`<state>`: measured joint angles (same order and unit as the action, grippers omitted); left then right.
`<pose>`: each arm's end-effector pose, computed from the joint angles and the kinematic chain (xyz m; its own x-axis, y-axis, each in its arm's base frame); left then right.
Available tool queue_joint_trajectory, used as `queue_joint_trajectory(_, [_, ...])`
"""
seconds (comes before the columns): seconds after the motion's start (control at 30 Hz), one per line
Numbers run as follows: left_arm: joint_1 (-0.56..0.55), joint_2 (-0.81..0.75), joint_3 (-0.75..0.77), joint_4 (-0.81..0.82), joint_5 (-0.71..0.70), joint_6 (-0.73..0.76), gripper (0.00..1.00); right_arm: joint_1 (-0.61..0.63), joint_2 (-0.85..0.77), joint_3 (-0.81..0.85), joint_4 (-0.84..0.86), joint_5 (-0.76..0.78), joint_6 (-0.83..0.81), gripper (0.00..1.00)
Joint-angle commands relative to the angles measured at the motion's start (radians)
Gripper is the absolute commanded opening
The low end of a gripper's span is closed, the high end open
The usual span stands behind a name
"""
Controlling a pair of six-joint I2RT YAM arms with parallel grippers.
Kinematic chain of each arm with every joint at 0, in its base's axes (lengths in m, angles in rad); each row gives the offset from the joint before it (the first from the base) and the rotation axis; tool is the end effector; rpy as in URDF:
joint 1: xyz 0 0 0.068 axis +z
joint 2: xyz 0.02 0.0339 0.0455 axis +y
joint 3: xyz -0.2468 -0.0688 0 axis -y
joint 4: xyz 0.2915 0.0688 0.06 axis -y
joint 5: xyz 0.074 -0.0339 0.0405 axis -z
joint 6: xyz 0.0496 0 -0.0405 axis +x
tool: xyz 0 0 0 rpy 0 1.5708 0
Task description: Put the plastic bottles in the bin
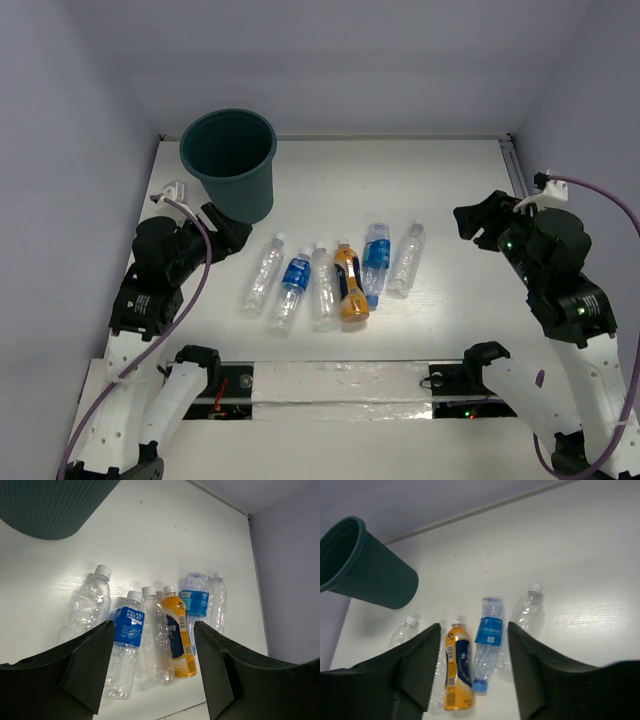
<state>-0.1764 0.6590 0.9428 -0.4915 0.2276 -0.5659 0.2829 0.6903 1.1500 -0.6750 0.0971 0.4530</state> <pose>0.2024 -0.0475 0.3786 -0.3796 -0.4629 -0.8010 0.2189 0.7963 -0.5639 0.1788 0.0470 0.4274 -0.2663 0.3762 -0.8874 -0.0782 0.9092 0.4089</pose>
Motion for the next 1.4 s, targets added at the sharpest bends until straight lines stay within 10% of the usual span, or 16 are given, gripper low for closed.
queue_joint_trajectory(0.0, [0.003, -0.013, 0.001, 0.007, 0.032, 0.018, 0.61, 0.001, 0.006, 0.007, -0.018, 0.007, 0.023, 0.58])
queue_joint_trajectory(0.07, [0.003, 0.004, -0.007, -0.002, 0.049, 0.029, 0.54, 0.001, 0.015, -0.002, -0.014, -0.020, 0.018, 0.25])
queue_joint_trajectory(0.17, [0.003, 0.019, -0.044, 0.017, 0.072, 0.031, 0.34, 0.001, 0.038, -0.021, -0.011, -0.049, 0.015, 0.00])
queue_joint_trajectory(0.33, [0.003, 0.103, -0.078, -0.002, 0.027, 0.052, 0.00, 0.001, 0.072, -0.055, -0.012, -0.060, 0.016, 0.00])
queue_joint_trajectory(0.63, [-0.159, 0.284, -0.084, -0.032, -0.232, 0.057, 0.01, 0.001, 0.117, -0.145, 0.063, -0.138, 0.029, 0.00])
queue_joint_trajectory(0.8, [-0.170, 0.353, -0.108, 0.019, -0.252, 0.083, 0.46, 0.001, 0.117, -0.191, 0.097, -0.160, 0.030, 0.00])
queue_joint_trajectory(0.93, [-0.190, 0.450, -0.078, 0.031, -0.249, 0.100, 0.64, 0.001, 0.140, -0.245, 0.120, -0.137, 0.049, 0.22])
queue_joint_trajectory(1.07, [-0.190, 0.579, -0.041, 0.024, -0.289, 0.118, 0.73, -0.008, 0.172, -0.275, 0.147, -0.117, 0.055, 0.72])
queue_joint_trajectory(1.37, [-0.199, 0.761, 0.007, 0.093, -0.200, 0.178, 0.76, -0.113, 0.279, -0.303, 0.209, -0.174, 0.015, 0.84])
